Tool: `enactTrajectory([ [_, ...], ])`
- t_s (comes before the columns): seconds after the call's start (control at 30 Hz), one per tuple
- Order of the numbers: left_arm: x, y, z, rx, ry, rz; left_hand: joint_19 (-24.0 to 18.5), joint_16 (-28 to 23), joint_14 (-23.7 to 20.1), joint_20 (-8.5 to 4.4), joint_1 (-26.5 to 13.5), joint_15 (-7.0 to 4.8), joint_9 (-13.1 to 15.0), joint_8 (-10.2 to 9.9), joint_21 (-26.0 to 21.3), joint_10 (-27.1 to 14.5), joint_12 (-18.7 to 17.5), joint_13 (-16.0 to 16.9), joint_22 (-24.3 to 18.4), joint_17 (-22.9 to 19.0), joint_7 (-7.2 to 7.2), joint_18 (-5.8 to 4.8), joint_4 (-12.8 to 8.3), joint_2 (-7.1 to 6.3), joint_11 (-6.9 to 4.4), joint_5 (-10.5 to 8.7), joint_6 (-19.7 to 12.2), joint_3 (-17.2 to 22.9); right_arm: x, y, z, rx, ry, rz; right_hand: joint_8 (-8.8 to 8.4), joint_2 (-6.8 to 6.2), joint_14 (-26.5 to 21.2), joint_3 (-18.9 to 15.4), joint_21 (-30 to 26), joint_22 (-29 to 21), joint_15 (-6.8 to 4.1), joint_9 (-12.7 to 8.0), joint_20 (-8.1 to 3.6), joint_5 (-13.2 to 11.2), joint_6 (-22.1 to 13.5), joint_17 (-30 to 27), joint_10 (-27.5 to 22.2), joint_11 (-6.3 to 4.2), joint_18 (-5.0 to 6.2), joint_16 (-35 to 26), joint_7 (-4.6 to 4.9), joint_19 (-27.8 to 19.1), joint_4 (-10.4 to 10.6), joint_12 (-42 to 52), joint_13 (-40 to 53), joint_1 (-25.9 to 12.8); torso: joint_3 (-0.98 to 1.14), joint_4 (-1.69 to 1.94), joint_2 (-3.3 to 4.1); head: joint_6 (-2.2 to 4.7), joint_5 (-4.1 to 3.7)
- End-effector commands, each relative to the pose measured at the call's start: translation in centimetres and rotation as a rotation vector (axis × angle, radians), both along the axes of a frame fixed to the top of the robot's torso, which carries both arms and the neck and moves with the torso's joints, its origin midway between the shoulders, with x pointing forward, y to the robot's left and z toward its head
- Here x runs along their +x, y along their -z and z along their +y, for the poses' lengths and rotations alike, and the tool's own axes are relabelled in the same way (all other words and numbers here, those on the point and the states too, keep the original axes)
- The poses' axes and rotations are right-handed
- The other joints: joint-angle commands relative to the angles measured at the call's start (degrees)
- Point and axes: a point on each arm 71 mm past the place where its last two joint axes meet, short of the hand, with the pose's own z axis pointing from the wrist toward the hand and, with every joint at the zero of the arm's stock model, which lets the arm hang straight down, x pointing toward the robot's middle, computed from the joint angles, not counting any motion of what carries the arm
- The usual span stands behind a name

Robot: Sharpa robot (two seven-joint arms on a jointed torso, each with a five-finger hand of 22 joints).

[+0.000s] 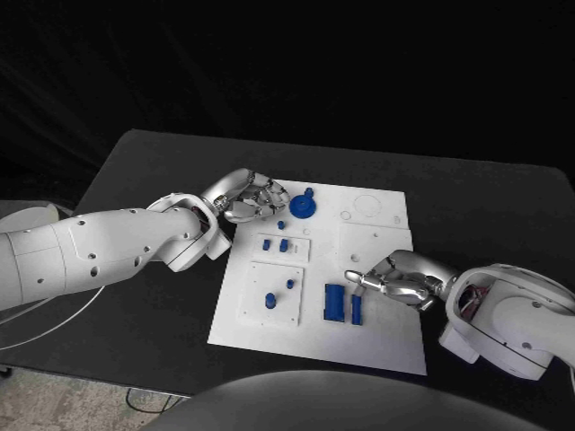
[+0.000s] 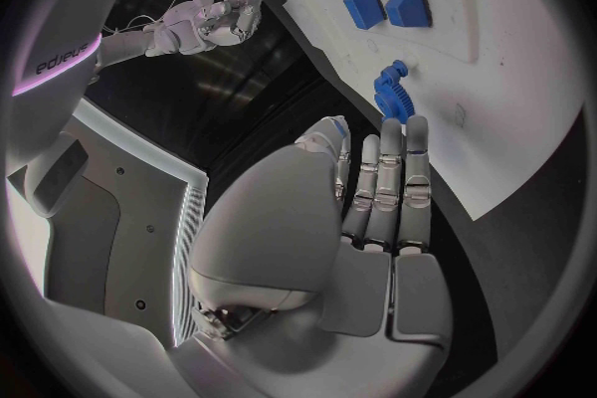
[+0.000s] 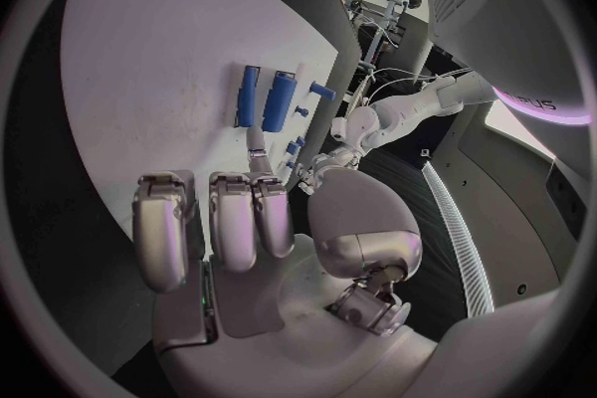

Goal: Assemble the parts on the task board

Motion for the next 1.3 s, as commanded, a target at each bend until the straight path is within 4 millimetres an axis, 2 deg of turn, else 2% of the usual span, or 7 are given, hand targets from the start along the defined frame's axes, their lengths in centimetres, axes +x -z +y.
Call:
enactTrajectory([
  [0.03, -0.1, 0.0, -0.2, -0.007, 0.015, 0.009, 0.0, 0.2, 0.2, 0.18, 0.5, 0.14, 0.1, 0.4, 0.2, 0.3, 0.4, -0.1, 0.3, 0.0, 0.18, 0.71, -0.1, 0.03, 0.22, 0.33, -0.1, 0.3, -0.3, 0.4, 0.1, -0.037, -0.026, 0.027, -0.26, 0.10, 4.2, -0.4, -0.3, 13.9, 0.02, 0.0, 0.21, -0.1, -0.6, 4.8, 6.0, 0.26, -0.76, 0.0, 0.03, 4.4, 0.0, 0.2, 15.1, 0.6, 0.00, -0.01, 0.05, 0.00, 0.02],
  [0.43, -0.1, 0.0, -0.2, -0.008, 0.015, 0.009, 0.0, 0.2, 0.2, 0.18, 0.5, 0.14, 0.1, 0.4, 0.2, 0.3, 0.4, -0.1, 0.3, 0.0, 0.18, 0.71, -0.1, 0.03, 0.22, 0.33, -0.1, 0.3, -0.4, 0.7, -0.1, -0.121, -0.055, 0.012, -0.81, 0.38, 4.0, -1.6, -1.0, 13.6, 0.14, -1.2, 0.35, -0.1, -2.6, 3.7, 6.0, 0.50, -0.55, -0.4, 0.30, 4.0, 0.0, 0.2, 15.1, 1.6, 0.01, -0.02, 0.05, 0.00, 0.07],
  [0.7, -0.1, -0.1, -0.1, -0.021, 0.016, -0.011, 0.0, 0.3, 0.2, 0.18, 0.5, 0.14, 0.1, 0.5, 0.3, 0.4, 0.4, -0.1, 0.5, -0.1, 0.20, 0.71, -0.2, 0.05, 0.23, 0.45, -0.1, 0.4, 0.0, 0.3, -0.1, -0.082, -0.043, -0.058, -0.44, 1.09, 4.0, -3.5, -0.9, 13.7, 0.04, -2.2, 0.29, -3.0, -2.7, 3.9, 6.0, 0.45, -0.60, -0.4, 0.21, 4.1, 0.1, 0.2, 15.1, 1.2, 0.01, -0.07, -0.01, 0.00, 0.21],
  [0.87, -0.2, -0.5, 0.1, -0.062, 0.009, -0.053, 0.0, 0.4, 0.4, 0.21, 0.1, 0.16, 0.2, 0.6, 0.4, 0.7, 0.6, -0.3, 0.8, -0.1, 0.11, 0.70, 0.0, -0.23, 0.22, 0.54, 0.0, 0.1, 0.4, -0.5, -0.4, 0.033, 0.018, -0.115, 1.37, 1.87, 4.2, -5.2, -0.5, 13.8, 0.01, -2.2, 0.27, -4.0, 0.7, 4.4, 6.0, 0.48, -0.71, -0.2, 0.22, 4.3, 0.0, 0.2, 15.1, 1.2, 0.03, -0.20, -0.27, 0.00, 0.24],
  [1.0, -0.4, -1.0, 0.4, -0.105, -0.004, -0.094, -0.1, 0.5, 0.5, 0.26, -0.6, 0.21, 0.2, 0.7, 0.5, 0.9, 0.6, -0.4, 0.9, -0.1, -0.07, 0.69, 0.6, -0.42, 0.24, 0.59, 0.0, -0.1, 1.2, -1.8, -1.1, 0.158, 0.103, -0.169, 2.98, 2.27, 4.1, -6.2, -0.6, 13.8, -0.14, -1.7, 0.17, -3.8, 3.4, 4.2, 6.0, 0.15, -0.69, -0.2, -0.24, 4.3, 0.0, 0.2, 15.1, 1.5, 0.12, -0.31, -1.01, 0.00, 0.25],
  [1.2, -0.8, -1.9, 0.7, -0.171, -0.021, -0.146, -0.8, 0.5, 0.0, 0.43, -2.2, 0.40, 0.1, 0.7, -0.1, 0.9, 0.8, -0.8, 0.9, -0.2, -0.64, 0.63, 2.0, -0.70, 0.26, 0.57, -0.1, -0.8, 3.2, -4.3, -2.3, 0.343, 0.248, -0.264, 4.81, 2.96, 2.6, -8.2, -4.4, 12.4, -0.80, -0.7, -0.46, -3.3, 5.0, -2.7, 6.0, -0.72, 0.35, -3.2, -1.18, 2.4, 0.0, 0.2, 15.1, 2.0, 0.41, -1.03, -2.49, 0.00, 1.00],
  [1.3, -1.0, -2.3, 0.7, -0.206, -0.030, -0.162, -3.0, 0.3, -1.5, 0.74, -5.2, 0.95, -0.3, 0.5, -2.2, 0.4, 1.3, -1.0, 0.3, -0.3, -1.13, 0.34, 2.2, -0.48, 0.52, 0.58, -0.3, -2.2, 4.3, -5.2, -3.2, 0.431, 0.335, -0.320, 5.65, 3.75, -0.8, -10.0, -15.0, 8.2, -0.90, -0.1, -0.16, -2.8, 4.9, -16.1, 5.6, -1.35, 2.70, -11.2, -1.64, -2.6, 0.0, -0.5, 14.5, 2.9, 0.49, -1.34, -3.37, 0.00, 1.18],
])
